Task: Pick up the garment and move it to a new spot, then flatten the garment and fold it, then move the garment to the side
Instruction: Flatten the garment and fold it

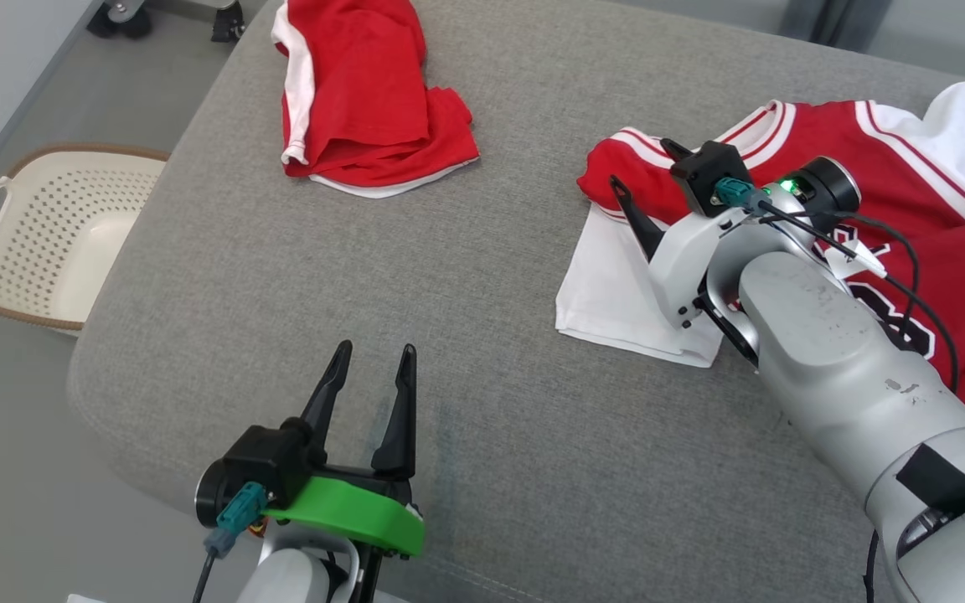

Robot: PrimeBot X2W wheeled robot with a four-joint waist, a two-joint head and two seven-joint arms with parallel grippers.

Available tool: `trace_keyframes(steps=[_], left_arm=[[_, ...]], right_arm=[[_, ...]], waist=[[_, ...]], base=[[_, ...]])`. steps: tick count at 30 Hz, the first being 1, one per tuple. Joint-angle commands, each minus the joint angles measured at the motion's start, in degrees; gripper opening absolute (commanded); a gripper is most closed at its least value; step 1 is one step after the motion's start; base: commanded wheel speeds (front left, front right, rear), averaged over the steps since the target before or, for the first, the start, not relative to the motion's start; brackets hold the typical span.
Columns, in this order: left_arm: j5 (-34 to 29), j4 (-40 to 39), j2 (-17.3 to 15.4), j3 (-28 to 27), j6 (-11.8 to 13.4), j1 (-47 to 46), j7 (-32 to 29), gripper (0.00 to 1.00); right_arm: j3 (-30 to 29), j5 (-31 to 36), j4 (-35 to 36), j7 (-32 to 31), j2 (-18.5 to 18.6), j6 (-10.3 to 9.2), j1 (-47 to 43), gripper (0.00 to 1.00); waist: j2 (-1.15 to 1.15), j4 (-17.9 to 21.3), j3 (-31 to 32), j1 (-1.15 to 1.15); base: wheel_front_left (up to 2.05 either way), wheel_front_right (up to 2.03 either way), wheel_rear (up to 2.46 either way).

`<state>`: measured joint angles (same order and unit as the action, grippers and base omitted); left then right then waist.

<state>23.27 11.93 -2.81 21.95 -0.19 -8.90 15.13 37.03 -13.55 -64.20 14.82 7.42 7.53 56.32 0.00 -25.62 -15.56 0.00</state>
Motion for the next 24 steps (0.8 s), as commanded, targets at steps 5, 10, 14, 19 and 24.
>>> trace_keyframes(steps=[5,10,14,19,24], left_arm=[[-1.74,-0.37,-0.16,-2.43,-0.26,-1.0,0.02,1.0],[-3.16,-0.4,-0.16,-4.63,-0.84,-1.29,0.02,1.0],[-4.69,-0.06,-0.16,-5.71,-1.68,-1.61,0.02,1.0],[-5.53,0.85,-0.17,-7.94,-1.96,-1.61,0.02,1.0],[-6.37,2.14,-0.19,-9.51,-2.52,-1.56,0.02,1.0]], right_arm=[[-2.2,-0.64,5.1,0.41,0.4,-0.08,-4.67,1.0],[-9.42,0.21,15.58,0.39,2.95,-0.08,-11.73,1.0],[-16.56,2.11,25.26,0.4,3.8,-0.08,-18.7,1.0],[-22.79,6.58,36.27,0.41,2.29,-0.05,-27.99,1.0],[-28.69,9.59,44.99,0.4,-0.09,-0.06,-36.22,1.0]], waist=[[0.0,5.82,2.08,0.0],[0.0,10.98,3.32,0.0],[0.0,14.69,4.01,0.0],[0.0,19.39,4.29,0.0],[0.0,22.68,4.74,0.0]], base=[[0.0,0.0,0.0],[0.0,0.0,0.0],[0.0,0.0,0.0],[0.0,0.0,0.0],[0.0,0.0,0.0]])
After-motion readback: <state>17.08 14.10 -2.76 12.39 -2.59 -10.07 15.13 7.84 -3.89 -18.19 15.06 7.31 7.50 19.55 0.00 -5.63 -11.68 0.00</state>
